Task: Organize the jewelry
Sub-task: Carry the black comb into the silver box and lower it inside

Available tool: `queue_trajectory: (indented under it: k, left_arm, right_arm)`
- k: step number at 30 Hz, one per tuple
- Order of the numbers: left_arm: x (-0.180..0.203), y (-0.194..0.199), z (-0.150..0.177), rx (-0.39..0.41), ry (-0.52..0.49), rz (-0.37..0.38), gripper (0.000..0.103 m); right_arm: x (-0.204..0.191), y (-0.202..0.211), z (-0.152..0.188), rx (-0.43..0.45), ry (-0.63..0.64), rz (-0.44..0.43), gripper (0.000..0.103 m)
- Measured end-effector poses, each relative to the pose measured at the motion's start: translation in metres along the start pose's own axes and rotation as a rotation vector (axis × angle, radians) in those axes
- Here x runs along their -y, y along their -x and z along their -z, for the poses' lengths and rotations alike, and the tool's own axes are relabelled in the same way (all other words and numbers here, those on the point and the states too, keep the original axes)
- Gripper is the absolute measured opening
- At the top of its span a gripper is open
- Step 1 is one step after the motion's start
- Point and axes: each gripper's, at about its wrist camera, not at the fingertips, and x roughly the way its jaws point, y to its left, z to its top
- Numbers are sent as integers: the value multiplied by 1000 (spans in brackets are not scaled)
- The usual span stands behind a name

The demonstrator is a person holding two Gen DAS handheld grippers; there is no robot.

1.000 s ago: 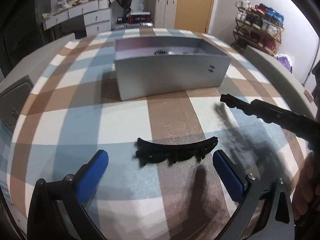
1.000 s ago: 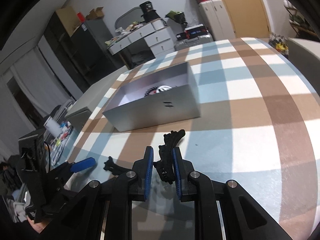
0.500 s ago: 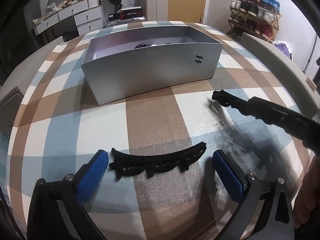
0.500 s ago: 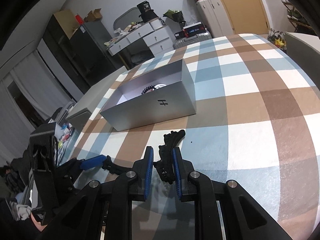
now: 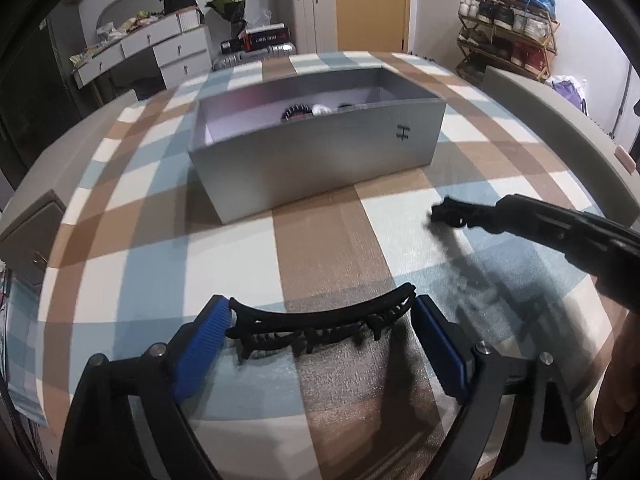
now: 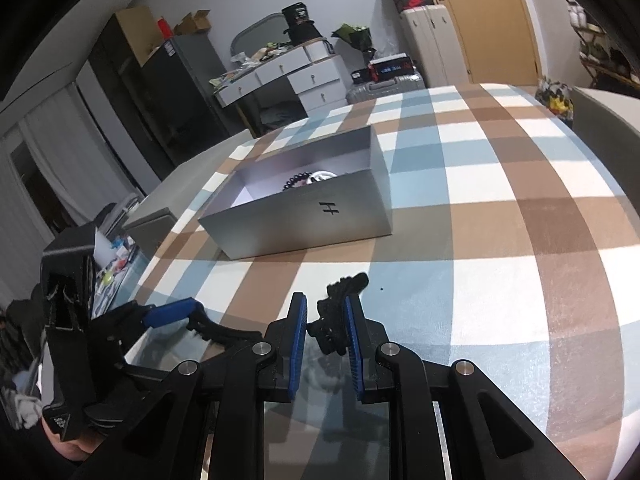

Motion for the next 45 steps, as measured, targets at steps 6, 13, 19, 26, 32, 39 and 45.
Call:
queue_trajectory:
  k: [6,13,19,26,32,39,45]
  left_arm:
    - [-6,17,-8,56,15,-7,88]
    - [-18,36,-21,118,34,-1,88]
    - [-28,44,-34,168,41,-9,88]
    - [-36,40,-57,206,26,-22,88]
    - [-41,26,-76,208,38,9,88]
    - [-42,4,-93,196,33,43,88]
    - [-40,-11,-101,175,15,74,88]
  right_arm:
    - [-9,9,-5,31,28,-19,18]
    - [-31,25,-17,75,75,-52,16]
    - [-45,32,-35,112,103,-85,16]
    - [-51,41,-66,173,137,-130,16]
    - [-44,24,-98,171,129,-160,16]
    - [-23,-10,-121,134,58,-191,16]
    - [-11,-37,-130,93,36,-184,16]
